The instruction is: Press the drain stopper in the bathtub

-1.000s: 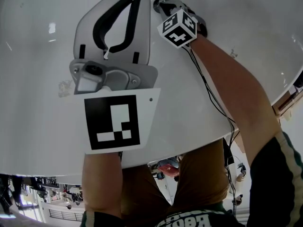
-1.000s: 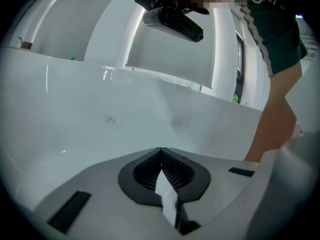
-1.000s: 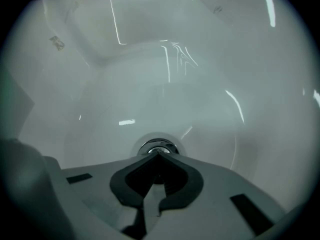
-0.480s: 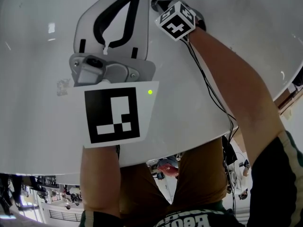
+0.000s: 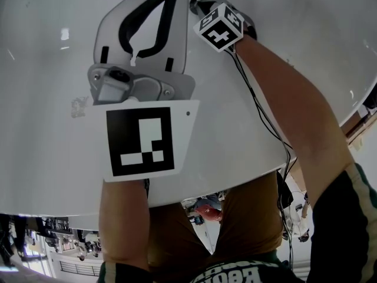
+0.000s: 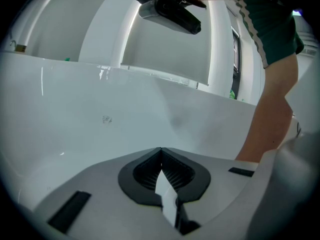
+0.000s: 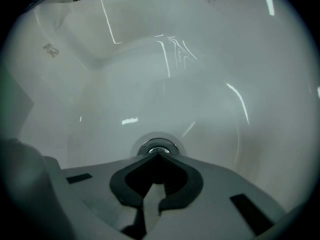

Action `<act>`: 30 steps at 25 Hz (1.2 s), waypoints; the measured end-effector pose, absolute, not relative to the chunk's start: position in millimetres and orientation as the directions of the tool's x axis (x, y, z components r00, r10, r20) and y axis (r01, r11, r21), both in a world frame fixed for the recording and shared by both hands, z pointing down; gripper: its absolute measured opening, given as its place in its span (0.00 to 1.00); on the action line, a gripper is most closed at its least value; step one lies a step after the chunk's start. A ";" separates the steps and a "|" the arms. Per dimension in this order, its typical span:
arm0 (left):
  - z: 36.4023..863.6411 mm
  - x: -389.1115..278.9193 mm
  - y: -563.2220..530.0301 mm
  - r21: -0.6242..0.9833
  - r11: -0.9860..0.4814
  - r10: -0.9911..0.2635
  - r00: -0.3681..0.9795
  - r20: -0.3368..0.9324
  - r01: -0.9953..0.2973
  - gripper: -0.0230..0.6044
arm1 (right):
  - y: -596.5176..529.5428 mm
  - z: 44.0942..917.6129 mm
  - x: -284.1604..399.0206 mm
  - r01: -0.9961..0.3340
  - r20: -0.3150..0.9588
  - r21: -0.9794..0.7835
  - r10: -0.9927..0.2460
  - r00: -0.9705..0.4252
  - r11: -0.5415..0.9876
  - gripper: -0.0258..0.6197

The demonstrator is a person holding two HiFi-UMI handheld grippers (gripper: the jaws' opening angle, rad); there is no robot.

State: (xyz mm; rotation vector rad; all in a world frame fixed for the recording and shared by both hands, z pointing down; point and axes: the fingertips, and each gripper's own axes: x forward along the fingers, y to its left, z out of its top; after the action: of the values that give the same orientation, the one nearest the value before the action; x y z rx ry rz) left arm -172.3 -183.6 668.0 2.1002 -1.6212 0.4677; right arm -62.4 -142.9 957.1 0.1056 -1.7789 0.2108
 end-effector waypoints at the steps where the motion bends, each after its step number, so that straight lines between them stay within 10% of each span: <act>1: 667.5 -172.4 -183.1 0.140 -0.212 -0.818 0.254 0.516 -0.967 0.04 | -142.6 956.3 -61.9 -0.186 0.975 -0.093 0.052 -0.215 0.978 0.06; 30: 672.5 -163.0 -176.2 0.125 -0.249 -0.807 0.277 0.521 -0.960 0.04 | -140.7 940.6 -64.3 -0.147 0.964 -0.091 0.050 -0.262 0.985 0.06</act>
State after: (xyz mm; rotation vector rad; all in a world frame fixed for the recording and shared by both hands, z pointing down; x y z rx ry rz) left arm -163.0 -176.2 672.5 2.1349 -1.5925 0.4951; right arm -64.3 -140.7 940.6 0.0710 -1.8268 0.1883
